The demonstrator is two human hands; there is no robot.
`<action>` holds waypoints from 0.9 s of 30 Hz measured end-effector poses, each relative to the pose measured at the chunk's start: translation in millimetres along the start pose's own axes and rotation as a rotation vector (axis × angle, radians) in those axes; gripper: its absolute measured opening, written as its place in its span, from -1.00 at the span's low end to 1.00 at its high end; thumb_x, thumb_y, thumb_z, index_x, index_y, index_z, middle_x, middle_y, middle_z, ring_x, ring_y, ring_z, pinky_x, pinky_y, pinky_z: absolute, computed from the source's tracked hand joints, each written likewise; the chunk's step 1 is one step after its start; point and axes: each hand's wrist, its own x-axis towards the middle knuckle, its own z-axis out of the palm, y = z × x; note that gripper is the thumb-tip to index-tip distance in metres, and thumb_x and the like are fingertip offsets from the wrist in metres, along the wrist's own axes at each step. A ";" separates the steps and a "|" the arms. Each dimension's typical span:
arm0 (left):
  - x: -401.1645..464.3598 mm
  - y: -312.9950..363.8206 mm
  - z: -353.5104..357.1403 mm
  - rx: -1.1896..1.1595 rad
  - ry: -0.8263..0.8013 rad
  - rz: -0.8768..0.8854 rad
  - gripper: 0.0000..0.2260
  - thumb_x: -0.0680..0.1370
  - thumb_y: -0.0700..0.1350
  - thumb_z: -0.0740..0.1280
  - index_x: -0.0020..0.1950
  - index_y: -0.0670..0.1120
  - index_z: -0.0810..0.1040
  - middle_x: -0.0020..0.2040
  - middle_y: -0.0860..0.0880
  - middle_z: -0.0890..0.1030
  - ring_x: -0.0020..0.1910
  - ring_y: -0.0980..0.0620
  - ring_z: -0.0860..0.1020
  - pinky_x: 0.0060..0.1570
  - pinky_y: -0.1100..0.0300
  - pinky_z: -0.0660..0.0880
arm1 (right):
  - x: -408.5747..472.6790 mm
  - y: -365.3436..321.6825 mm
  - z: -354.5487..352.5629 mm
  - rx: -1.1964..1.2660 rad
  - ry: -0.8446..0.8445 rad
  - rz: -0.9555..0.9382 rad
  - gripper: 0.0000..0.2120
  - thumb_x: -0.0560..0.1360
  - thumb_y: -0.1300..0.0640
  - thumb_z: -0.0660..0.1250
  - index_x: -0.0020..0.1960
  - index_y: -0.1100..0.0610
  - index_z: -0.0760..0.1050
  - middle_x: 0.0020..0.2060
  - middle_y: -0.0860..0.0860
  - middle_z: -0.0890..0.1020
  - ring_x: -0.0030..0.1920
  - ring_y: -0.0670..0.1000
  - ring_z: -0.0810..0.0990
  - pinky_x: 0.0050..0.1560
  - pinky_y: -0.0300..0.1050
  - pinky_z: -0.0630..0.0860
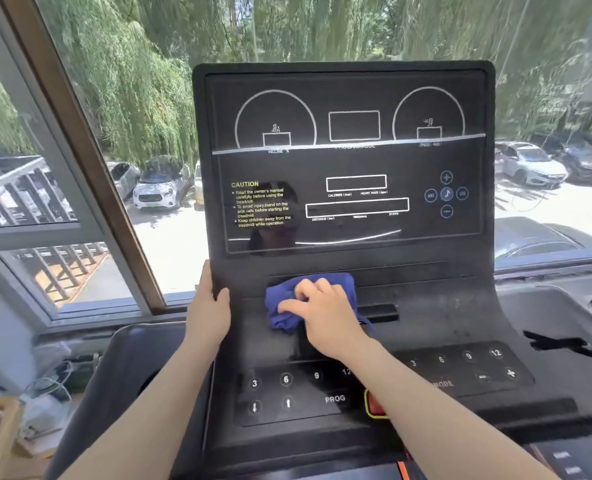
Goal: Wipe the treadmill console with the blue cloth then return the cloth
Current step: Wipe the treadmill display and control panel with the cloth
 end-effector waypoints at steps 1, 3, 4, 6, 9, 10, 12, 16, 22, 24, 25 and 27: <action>-5.5 4.9 5.3 0.023 0.013 -0.014 -0.43 0.60 -0.17 0.13 0.52 0.08 -0.07 0.48 -0.03 0.23 0.36 -0.11 0.33 0.15 0.19 0.26 | 1.9 1.2 1.6 0.000 0.003 -0.045 -0.59 0.25 0.20 0.10 -0.10 -0.11 0.61 -0.26 -0.06 0.49 -0.35 0.04 0.43 -0.32 -0.18 0.17; -14.7 16.1 16.8 0.138 0.071 -0.012 -0.37 0.59 -0.16 0.18 0.51 -0.09 -0.16 0.53 -0.10 -0.01 0.48 -0.10 0.08 0.35 0.15 0.10 | -3.3 20.5 -2.9 -0.019 0.010 -0.051 -0.58 0.26 0.22 0.12 -0.05 -0.11 0.60 -0.23 -0.05 0.50 -0.32 0.02 0.40 -0.32 -0.17 0.18; -20.3 22.0 22.5 0.254 0.098 0.013 -0.33 0.57 -0.14 0.21 0.51 -0.15 -0.17 0.53 -0.14 -0.09 0.50 -0.11 -0.02 0.41 0.11 -0.01 | -10.8 34.4 -7.1 -0.022 0.016 -0.016 -0.57 0.27 0.22 0.09 -0.03 -0.11 0.59 -0.22 -0.05 0.50 -0.29 0.02 0.38 -0.33 -0.16 0.19; -31.9 28.6 34.0 0.392 0.123 0.097 -0.30 0.55 -0.09 0.24 0.50 -0.18 -0.16 0.52 -0.17 -0.15 0.50 -0.12 -0.11 0.44 0.07 -0.11 | -30.1 64.5 -16.6 -0.006 0.042 0.079 -0.58 0.27 0.23 0.10 -0.02 -0.09 0.56 -0.20 -0.04 0.51 -0.25 0.04 0.39 -0.33 -0.13 0.22; -50.1 33.3 44.9 0.392 0.079 0.223 -0.40 0.56 -0.09 0.22 0.51 -0.15 0.00 0.52 -0.16 0.01 0.49 -0.10 -0.03 0.43 0.10 -0.07 | -48.1 90.8 -28.7 0.021 0.058 0.201 -0.60 0.27 0.29 0.10 -0.06 -0.04 0.55 -0.20 -0.01 0.52 -0.29 0.10 0.44 -0.33 -0.12 0.23; -54.5 32.2 47.3 0.394 0.068 0.266 -0.44 0.57 -0.10 0.21 0.50 -0.14 0.06 0.50 -0.15 0.07 0.48 -0.09 0.02 0.42 0.12 -0.03 | -47.8 90.2 -29.6 0.028 0.070 0.244 -0.59 0.25 0.32 0.10 -0.07 -0.03 0.55 -0.20 0.00 0.52 -0.30 0.10 0.44 -0.33 -0.12 0.22; -61.5 29.6 52.3 0.421 0.046 0.329 -0.47 0.57 -0.12 0.22 0.49 -0.16 0.11 0.49 -0.14 0.13 0.46 -0.08 0.08 0.39 0.18 -0.01 | -42.1 78.9 -26.0 0.020 0.101 0.288 -0.58 0.18 0.37 0.18 -0.12 0.00 0.59 -0.23 0.01 0.50 -0.32 0.09 0.43 -0.33 -0.12 0.22; -69.3 30.0 69.3 0.445 0.025 0.321 -0.45 0.55 -0.17 0.23 0.48 -0.21 0.08 0.50 -0.22 0.06 0.48 -0.15 0.05 0.41 0.15 -0.01 | -27.6 56.0 -16.7 -0.025 0.035 0.051 -0.58 0.13 0.33 0.33 -0.09 -0.03 0.61 -0.24 -0.01 0.50 -0.33 0.07 0.44 -0.33 -0.15 0.19; -70.7 31.2 86.2 0.463 0.043 0.239 -0.41 0.56 -0.16 0.20 0.49 -0.23 -0.03 0.52 -0.21 -0.05 0.50 -0.14 -0.06 0.44 0.10 -0.07 | -67.5 129.8 -39.2 0.000 0.061 0.167 -0.58 0.27 0.32 0.11 -0.04 0.01 0.59 -0.18 0.01 0.55 -0.30 0.13 0.46 -0.37 -0.12 0.30; -69.6 29.0 87.7 0.517 0.048 0.236 -0.39 0.56 -0.13 0.21 0.49 -0.23 -0.02 0.51 -0.23 -0.05 0.49 -0.17 -0.04 0.44 0.07 -0.06 | -85.1 152.5 -48.1 0.040 0.106 0.406 -0.59 0.29 0.38 0.12 -0.04 0.06 0.58 -0.12 0.07 0.57 -0.25 0.19 0.47 -0.35 -0.01 0.42; -69.6 27.9 88.2 0.537 0.051 0.229 -0.39 0.55 -0.12 0.22 0.49 -0.24 -0.01 0.51 -0.23 -0.04 0.49 -0.20 -0.03 0.44 0.06 -0.06 | -86.6 154.4 -49.9 0.062 0.112 0.518 -0.59 0.29 0.42 0.15 -0.04 0.09 0.60 -0.10 0.10 0.57 -0.23 0.21 0.46 -0.31 0.04 0.44; -70.8 28.1 87.7 0.578 0.067 0.238 -0.40 0.54 -0.13 0.25 0.48 -0.25 0.05 0.50 -0.26 -0.01 0.48 -0.25 0.00 0.44 0.01 -0.05 | -77.3 139.1 -50.1 0.101 0.158 0.541 -0.59 0.26 0.43 0.15 -0.07 0.13 0.62 -0.15 0.13 0.56 -0.25 0.22 0.46 -0.30 0.05 0.46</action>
